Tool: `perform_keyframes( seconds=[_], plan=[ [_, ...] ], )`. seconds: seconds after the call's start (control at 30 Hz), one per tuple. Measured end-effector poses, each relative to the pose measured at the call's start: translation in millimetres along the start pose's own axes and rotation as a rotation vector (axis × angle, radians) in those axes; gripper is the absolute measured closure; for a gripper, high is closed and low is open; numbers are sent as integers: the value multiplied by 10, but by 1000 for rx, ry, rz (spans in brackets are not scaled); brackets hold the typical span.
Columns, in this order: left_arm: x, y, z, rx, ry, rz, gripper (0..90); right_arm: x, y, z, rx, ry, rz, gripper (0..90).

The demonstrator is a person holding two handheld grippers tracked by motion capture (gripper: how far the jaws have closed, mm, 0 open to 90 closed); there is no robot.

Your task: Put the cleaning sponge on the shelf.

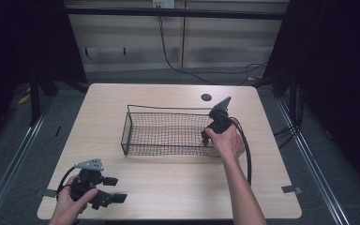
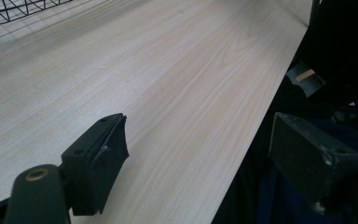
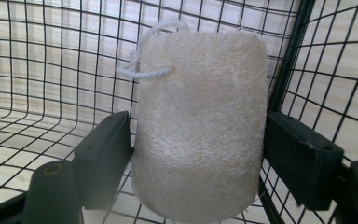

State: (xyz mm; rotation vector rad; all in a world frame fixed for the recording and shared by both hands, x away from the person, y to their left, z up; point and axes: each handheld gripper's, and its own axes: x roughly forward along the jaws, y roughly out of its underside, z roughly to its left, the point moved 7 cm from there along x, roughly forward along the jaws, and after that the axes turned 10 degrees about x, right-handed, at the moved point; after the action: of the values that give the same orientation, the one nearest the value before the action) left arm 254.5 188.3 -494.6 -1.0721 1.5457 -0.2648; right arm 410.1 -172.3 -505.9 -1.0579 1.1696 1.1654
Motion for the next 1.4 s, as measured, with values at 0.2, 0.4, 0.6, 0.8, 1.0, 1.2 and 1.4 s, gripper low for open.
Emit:
perform_keyframes(
  seconds=[0.2, 0.4, 0.6, 0.8, 1.0, 1.2, 1.4],
  plan=[
    [0, -1, -1, 1, -1, -1, 188, -26, 11, 17, 2, -18, -8, 207],
    [1, 0, -2, 2, -2, 1, 188, -118, 31, 19, -6, -33, -18, 178],
    [-1, -2, 0, 1, -3, 0, 188, -213, 65, 1, -27, -68, -33, 178],
    [-1, -3, -3, -3, -4, -2, 188, -235, 90, 8, -46, -84, -37, 158],
    [0, -2, -4, 0, -4, 0, 188, -284, 127, 21, -70, -109, -52, 178],
    [2, -1, -2, 2, -5, 1, 188, -327, 150, 15, -82, -137, -70, 205],
    [4, 0, -2, 3, -6, 2, 188, -355, 206, 46, -116, -165, -77, 227]
  ],
)
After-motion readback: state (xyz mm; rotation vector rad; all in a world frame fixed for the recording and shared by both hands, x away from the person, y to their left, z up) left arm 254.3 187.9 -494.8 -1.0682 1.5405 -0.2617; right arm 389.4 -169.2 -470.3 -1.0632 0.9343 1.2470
